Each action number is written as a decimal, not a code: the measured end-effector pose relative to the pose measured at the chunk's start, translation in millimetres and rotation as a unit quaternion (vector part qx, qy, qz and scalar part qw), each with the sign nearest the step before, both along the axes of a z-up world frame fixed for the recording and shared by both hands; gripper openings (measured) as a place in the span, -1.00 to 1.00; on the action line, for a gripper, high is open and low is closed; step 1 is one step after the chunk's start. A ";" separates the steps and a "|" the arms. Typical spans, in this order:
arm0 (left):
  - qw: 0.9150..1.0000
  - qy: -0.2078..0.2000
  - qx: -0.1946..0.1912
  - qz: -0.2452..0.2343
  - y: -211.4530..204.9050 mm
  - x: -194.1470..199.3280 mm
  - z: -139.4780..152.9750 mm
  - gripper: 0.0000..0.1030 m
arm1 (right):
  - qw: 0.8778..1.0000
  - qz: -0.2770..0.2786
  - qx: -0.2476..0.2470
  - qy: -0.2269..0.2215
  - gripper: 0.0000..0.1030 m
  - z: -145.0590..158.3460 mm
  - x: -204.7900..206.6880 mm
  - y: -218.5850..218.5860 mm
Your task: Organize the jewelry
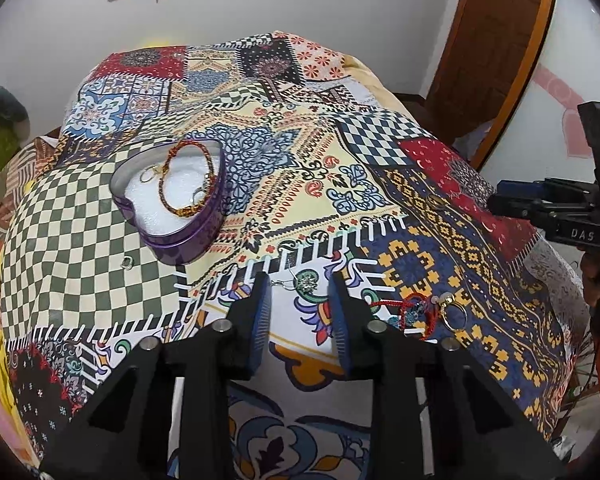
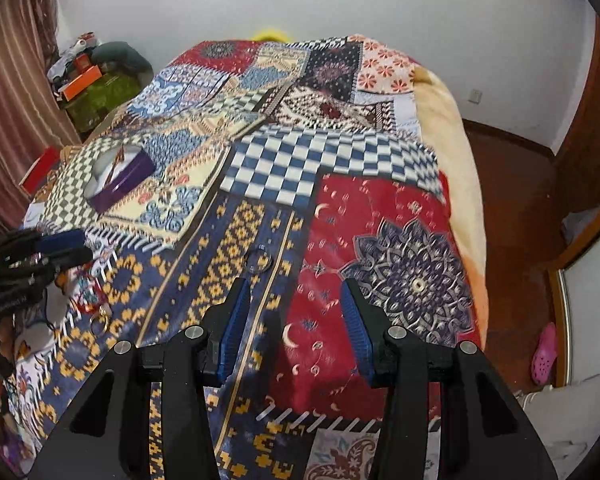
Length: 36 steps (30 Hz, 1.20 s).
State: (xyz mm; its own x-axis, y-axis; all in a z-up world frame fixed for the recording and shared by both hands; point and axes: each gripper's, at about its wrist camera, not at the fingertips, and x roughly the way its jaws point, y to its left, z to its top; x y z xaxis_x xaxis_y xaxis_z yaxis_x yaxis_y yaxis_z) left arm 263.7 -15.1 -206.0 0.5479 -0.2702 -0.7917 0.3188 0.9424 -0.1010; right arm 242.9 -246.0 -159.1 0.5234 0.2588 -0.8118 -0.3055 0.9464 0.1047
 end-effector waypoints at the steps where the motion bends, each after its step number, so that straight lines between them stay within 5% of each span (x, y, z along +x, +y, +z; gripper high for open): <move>1: 1.000 0.001 0.001 -0.002 -0.7 0.8 -0.5 -0.48 | 1.000 0.001 0.002 0.001 -0.17 -1.8 -0.6 0.4; 7: 1.000 0.001 0.012 -0.017 -8.0 3.6 -1.9 -0.83 | 1.000 0.008 0.010 0.008 -0.17 -9.6 -2.0 5.5; 15: 0.999 -0.029 0.017 -0.002 -4.2 -0.1 8.2 -0.84 | 1.000 0.008 0.009 0.010 -0.17 -10.6 -2.2 4.4; 25: 0.995 -0.071 0.006 0.072 49.8 33.0 42.7 -0.84 | 1.000 0.016 -0.001 0.007 -0.17 -17.1 9.8 17.4; 33: 0.994 -0.055 0.039 0.091 64.2 68.2 25.9 -0.84 | 0.999 0.033 -0.023 -0.004 -0.17 -23.8 17.5 36.4; 36: 0.994 -0.044 0.045 0.089 63.7 73.3 17.9 -0.84 | 0.999 0.033 -0.016 0.000 -0.36 -26.2 21.2 37.2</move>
State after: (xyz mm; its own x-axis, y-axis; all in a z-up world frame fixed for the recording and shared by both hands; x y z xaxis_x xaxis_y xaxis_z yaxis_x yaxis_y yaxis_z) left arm 337.0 48.5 -188.1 0.6497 -0.0927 -0.7546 0.1493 0.9888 0.0070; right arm 264.1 -208.7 -185.3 0.5063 0.2667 -0.8201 -0.3673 0.9271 0.0747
